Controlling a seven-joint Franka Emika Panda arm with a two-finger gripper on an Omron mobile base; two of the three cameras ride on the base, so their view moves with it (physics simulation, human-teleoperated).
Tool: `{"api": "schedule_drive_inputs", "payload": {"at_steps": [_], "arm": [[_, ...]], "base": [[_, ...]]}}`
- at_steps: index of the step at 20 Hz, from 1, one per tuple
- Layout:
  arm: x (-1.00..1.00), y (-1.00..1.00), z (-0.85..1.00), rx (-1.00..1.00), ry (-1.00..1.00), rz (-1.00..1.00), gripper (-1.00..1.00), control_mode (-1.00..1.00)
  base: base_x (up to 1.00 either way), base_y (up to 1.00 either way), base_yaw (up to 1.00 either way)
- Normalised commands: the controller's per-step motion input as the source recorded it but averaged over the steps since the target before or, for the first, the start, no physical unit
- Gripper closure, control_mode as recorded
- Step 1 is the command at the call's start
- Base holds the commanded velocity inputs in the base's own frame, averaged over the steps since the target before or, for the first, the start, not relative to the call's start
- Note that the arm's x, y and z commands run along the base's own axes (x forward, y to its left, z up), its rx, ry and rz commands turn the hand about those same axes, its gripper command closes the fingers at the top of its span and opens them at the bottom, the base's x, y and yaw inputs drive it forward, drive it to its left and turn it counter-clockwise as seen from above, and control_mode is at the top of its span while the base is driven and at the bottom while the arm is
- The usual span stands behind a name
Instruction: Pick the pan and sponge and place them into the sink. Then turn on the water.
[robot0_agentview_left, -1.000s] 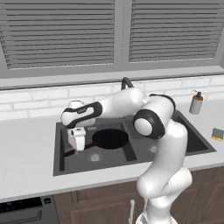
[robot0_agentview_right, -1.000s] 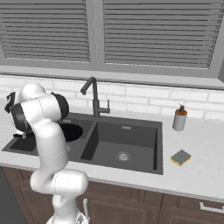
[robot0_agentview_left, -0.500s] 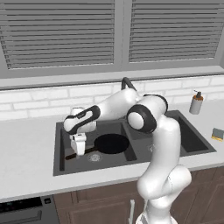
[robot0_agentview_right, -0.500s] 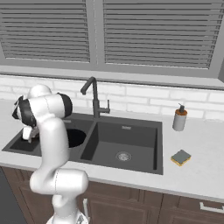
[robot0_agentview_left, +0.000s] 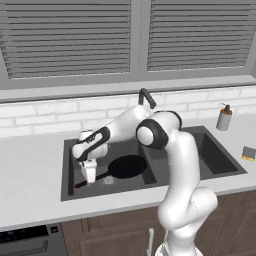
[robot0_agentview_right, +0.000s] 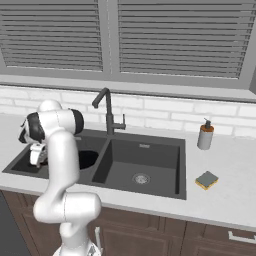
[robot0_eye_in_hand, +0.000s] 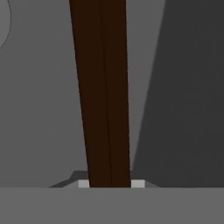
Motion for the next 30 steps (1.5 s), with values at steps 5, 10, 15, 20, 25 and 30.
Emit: {"api": "schedule_drive_inputs", "payload": {"at_steps": [5,10,15,20,25,30], "arm": [[0.18,0.0,-0.44,0.0,0.0,-0.01,1.0,-1.0],[0.1,0.0,-0.39,0.0,0.0,-0.02,1.0,-1.0],[0.08,0.0,-0.35,0.0,0.0,-0.02,1.0,-1.0],[0.03,0.0,-0.29,0.0,0.0,-0.02,1.0,-1.0],[0.0,0.0,-0.17,0.0,0.0,-0.02,1.0,-1.0],[0.0,0.0,-0.02,0.0,0.0,-0.01,1.0,-1.0]], "base": [[0.0,0.0,0.0],[0.0,0.0,0.0],[0.0,0.0,0.0],[0.0,0.0,0.0],[0.0,0.0,0.0],[0.0,0.0,0.0]]}}
